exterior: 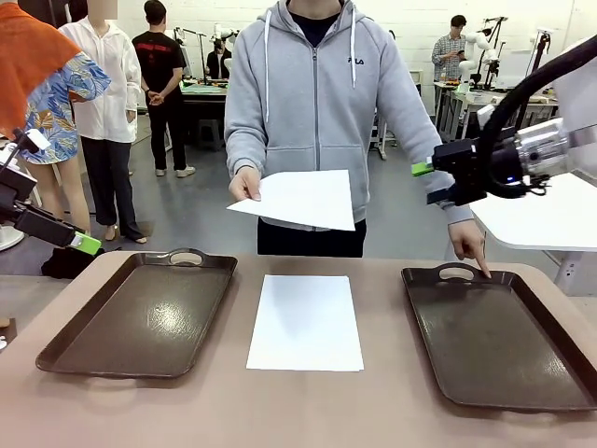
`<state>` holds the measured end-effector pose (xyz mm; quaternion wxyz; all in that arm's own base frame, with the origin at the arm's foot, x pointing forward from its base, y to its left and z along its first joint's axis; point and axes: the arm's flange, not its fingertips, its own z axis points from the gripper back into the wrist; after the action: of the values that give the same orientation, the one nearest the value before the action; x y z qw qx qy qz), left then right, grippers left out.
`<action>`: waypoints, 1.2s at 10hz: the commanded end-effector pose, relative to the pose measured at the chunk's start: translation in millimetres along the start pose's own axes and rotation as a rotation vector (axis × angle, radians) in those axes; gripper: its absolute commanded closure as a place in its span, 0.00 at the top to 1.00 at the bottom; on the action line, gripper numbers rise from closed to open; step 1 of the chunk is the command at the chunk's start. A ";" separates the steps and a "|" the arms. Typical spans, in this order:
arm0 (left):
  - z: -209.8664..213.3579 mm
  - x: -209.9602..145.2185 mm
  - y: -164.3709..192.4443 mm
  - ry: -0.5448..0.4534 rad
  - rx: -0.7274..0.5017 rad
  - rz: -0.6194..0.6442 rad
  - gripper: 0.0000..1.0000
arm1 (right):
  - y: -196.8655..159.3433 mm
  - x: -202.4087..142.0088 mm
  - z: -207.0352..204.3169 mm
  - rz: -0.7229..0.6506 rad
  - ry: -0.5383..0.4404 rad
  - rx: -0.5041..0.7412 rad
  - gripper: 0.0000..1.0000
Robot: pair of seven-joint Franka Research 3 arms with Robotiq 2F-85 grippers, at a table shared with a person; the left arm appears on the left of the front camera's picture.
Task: Sort the A4 documents.
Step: Receive the A4 Paper.
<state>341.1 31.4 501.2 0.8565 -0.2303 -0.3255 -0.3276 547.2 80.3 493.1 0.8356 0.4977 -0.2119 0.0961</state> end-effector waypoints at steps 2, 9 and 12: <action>0.0 -0.7 1.2 -0.012 -0.016 -0.006 1.00 | -19.0 17.8 -28.2 -0.110 0.043 0.167 1.00; 0.0 -0.7 1.2 -0.012 -0.016 -0.006 1.00 | -25.4 -3.2 -101.1 -0.245 0.153 0.299 1.00; 0.0 -0.7 1.2 -0.012 -0.016 -0.006 1.00 | -25.4 -1.8 -126.0 -0.294 0.153 0.347 1.00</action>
<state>340.8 31.6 501.1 0.8569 -0.2304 -0.3246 -0.3274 576.4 170.1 417.8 0.7695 0.6330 -0.0607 0.0589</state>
